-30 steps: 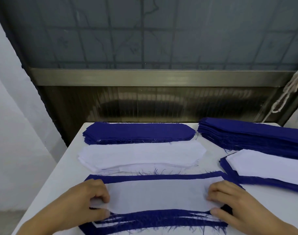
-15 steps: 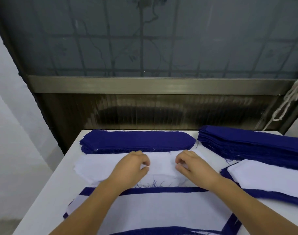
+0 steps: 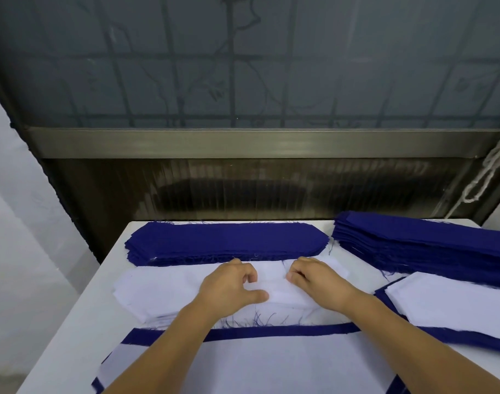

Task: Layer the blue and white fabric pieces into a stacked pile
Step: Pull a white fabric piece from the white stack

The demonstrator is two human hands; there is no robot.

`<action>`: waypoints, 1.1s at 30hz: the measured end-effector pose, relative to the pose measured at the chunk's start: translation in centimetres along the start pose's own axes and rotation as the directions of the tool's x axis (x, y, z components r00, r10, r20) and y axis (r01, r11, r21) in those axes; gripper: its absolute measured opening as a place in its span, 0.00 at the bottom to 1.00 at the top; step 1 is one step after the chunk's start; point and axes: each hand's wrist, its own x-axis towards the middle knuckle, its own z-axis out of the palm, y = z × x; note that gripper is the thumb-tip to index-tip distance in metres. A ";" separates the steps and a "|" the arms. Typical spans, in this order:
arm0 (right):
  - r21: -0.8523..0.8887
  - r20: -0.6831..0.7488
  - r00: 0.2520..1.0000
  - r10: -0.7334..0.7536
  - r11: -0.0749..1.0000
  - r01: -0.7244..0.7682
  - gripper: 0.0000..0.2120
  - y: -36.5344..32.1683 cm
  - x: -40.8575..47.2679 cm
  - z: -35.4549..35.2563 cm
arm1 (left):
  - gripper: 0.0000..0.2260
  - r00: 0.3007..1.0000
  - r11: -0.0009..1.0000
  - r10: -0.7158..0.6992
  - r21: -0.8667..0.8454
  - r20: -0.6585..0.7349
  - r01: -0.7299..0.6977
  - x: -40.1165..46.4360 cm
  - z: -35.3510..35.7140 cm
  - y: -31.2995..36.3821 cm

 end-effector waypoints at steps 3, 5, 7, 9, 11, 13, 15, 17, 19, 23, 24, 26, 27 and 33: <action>0.009 0.000 0.999 0.046 0.999 -0.046 0.13 -0.2 0.4 0.1 | 0.10 1.000 1.000 0.008 -0.016 -0.015 -0.008 0.3 0.0 -0.1; 0.025 -0.002 0.997 0.073 0.997 -0.073 0.15 -0.2 0.4 0.1 | 0.05 0.999 1.000 0.029 0.001 -0.024 -0.029 0.4 0.0 -0.3; 0.051 -0.001 0.996 0.089 0.995 -0.088 0.16 -0.1 0.4 0.1 | 0.06 0.999 0.999 0.035 -0.001 -0.028 -0.035 0.4 0.0 -0.3; 0.059 -0.002 0.996 0.095 0.994 -0.094 0.16 -0.1 0.4 0.2 | 0.14 0.999 0.999 0.026 -0.028 -0.019 -0.026 0.5 -0.2 -0.3; 0.051 -0.008 0.995 0.099 0.994 -0.098 0.15 -0.2 0.5 0.3 | 0.18 1.000 0.999 -0.006 -0.040 0.014 0.006 0.7 -0.4 0.1; 0.056 -0.009 0.994 0.113 0.992 -0.112 0.15 -0.2 0.6 0.3 | 0.18 0.999 0.999 -0.033 0.000 0.032 0.033 0.9 -0.4 0.6; 0.075 -0.002 0.990 0.143 0.987 -0.142 0.15 -0.2 0.7 0.2 | 0.18 0.998 0.996 -0.055 0.067 0.019 0.053 1.1 0.0 1.0; 0.100 0.007 0.986 0.167 0.981 -0.166 0.16 -0.2 0.9 0.1 | 0.20 0.996 0.989 -0.092 0.114 0.007 0.091 1.3 0.2 1.5; 0.132 0.017 0.985 0.173 0.976 -0.173 0.16 -0.2 0.9 0.1 | 0.23 0.990 0.981 -0.139 0.140 0.011 0.137 1.4 0.2 1.9; 0.161 0.021 0.986 0.165 0.973 -0.166 0.16 0.0 0.7 0.1 | 0.18 0.983 0.969 -0.182 0.177 0.026 0.175 1.7 0.1 2.8; 0.167 0.022 0.987 0.160 0.973 -0.161 0.16 0.0 0.7 0.1 | 0.16 0.981 0.966 -0.191 0.181 0.023 0.184 1.7 0.1 3.0; 0.157 0.021 0.989 0.144 0.977 -0.146 0.14 0.0 0.6 0.1 | 0.13 0.979 0.964 -0.204 0.179 0.021 0.197 1.8 0.0 3.1; 0.134 0.019 0.991 0.133 0.982 -0.134 0.13 0.0 0.5 0.1 | 0.12 0.977 0.963 -0.211 0.176 0.025 0.203 1.8 0.0 3.2; -0.069 -0.009 1.000 0.023 0.997 -0.024 0.11 0.0 0.3 0.1 | 0.10 0.969 0.951 -0.245 0.202 0.033 0.234 2.0 0.0 3.7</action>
